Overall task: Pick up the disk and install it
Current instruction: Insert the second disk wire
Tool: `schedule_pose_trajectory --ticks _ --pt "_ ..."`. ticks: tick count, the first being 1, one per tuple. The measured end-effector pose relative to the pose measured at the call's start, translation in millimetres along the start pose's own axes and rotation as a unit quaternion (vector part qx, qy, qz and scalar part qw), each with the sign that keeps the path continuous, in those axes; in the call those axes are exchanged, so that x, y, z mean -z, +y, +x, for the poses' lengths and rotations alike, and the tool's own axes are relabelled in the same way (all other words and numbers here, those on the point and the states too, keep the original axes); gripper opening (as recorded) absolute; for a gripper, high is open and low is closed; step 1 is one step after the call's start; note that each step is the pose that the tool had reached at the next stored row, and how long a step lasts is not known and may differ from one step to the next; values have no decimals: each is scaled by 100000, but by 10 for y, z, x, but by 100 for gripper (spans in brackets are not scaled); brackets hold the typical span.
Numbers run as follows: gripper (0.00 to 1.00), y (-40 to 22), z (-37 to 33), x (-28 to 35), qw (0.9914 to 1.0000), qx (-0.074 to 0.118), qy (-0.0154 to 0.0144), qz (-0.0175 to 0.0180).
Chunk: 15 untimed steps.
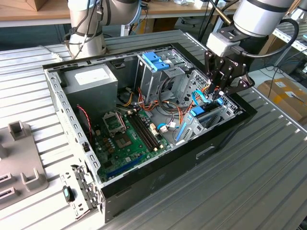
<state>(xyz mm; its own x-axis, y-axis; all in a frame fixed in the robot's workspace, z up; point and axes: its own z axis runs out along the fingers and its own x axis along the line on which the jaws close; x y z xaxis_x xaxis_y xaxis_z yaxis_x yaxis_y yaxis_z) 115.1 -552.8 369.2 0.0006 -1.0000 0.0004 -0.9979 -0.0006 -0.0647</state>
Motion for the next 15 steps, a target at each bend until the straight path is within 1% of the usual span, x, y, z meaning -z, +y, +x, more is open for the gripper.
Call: schedule_pose_trajectory --ticks 4,7,9,10,11,15 --pt "29 -2 0 2 100000 2 6 -1" --pt "29 -42 0 -1 100000 2 6 -2" --pt "29 -83 0 -3 100000 1 6 -2" --pt "29 -122 0 -6 100000 0 5 0" --pt "29 -180 0 -10 100000 6 1 0" --pt "29 -296 0 -17 100000 1 6 0"
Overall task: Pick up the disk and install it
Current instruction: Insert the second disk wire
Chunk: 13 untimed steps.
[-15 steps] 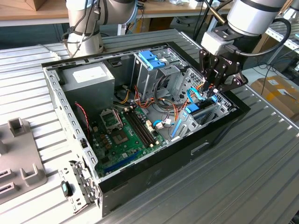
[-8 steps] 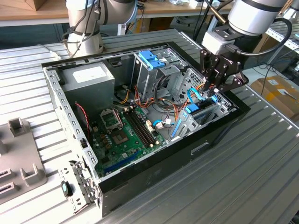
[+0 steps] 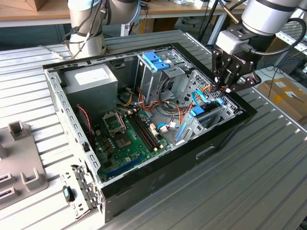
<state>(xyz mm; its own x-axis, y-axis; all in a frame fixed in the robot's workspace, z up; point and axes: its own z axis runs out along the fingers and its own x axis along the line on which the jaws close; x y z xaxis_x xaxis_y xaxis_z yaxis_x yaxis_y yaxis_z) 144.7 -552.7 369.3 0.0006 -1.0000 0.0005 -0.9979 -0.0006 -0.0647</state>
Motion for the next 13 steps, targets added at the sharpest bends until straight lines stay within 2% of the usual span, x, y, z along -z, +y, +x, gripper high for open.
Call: schedule_pose_trajectory --ticks 2,5,7,10,13 --pt "29 -84 -1 -5 100000 78 -2 0" --pt "29 -174 -2 -12 99999 427 -30 0" --pt "29 -207 -2 -13 99993 1176 -69 -1" --pt "29 -225 -2 -14 99962 2740 -175 -2" --pt "29 -247 -2 -16 99889 4706 -301 3"
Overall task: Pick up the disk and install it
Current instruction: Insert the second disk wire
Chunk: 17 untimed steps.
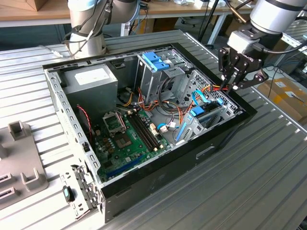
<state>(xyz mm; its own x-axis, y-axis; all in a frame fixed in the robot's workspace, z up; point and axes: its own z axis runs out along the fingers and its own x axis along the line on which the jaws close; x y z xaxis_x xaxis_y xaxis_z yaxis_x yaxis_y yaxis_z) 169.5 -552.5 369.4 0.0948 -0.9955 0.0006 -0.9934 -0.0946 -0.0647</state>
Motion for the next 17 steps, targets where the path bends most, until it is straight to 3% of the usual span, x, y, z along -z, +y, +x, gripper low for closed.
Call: schedule_pose_trajectory --ticks 5,8,17 --pt "29 -24 2 -1 99950 3144 -204 1" --pt "29 -37 4 -3 99852 5422 -358 4" --pt "29 -70 6 43 99791 6454 -346 -96"
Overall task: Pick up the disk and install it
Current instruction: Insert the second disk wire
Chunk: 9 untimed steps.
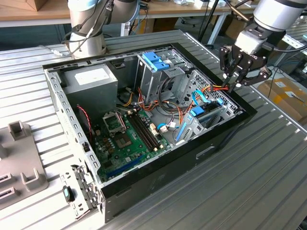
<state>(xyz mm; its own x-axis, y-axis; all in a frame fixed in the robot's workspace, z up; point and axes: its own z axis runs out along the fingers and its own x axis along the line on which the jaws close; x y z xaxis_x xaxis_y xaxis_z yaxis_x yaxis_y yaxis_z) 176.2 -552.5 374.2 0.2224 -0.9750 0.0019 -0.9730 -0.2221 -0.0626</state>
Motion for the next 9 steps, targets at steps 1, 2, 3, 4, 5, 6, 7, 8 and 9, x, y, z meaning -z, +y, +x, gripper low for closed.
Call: schedule_pose_trajectory --ticks 1,2,3,4,5,6,7,8,9 --pt "29 -17 4 -1 99998 696 -47 3" --pt "29 -28 6 -2 99991 1361 -84 4" --pt "29 -35 8 -2 99980 2004 -126 5" --pt "29 -41 9 -2 99962 2757 -169 4" --pt "29 -45 10 -2 99938 3512 -212 4" --pt "29 -48 11 -2 99887 4746 -290 7" --pt "29 -50 12 -3 99840 5638 -351 10" --pt "29 -52 12 -3 99788 6501 -405 12" --pt "29 -54 12 -3 99727 7371 -461 14"
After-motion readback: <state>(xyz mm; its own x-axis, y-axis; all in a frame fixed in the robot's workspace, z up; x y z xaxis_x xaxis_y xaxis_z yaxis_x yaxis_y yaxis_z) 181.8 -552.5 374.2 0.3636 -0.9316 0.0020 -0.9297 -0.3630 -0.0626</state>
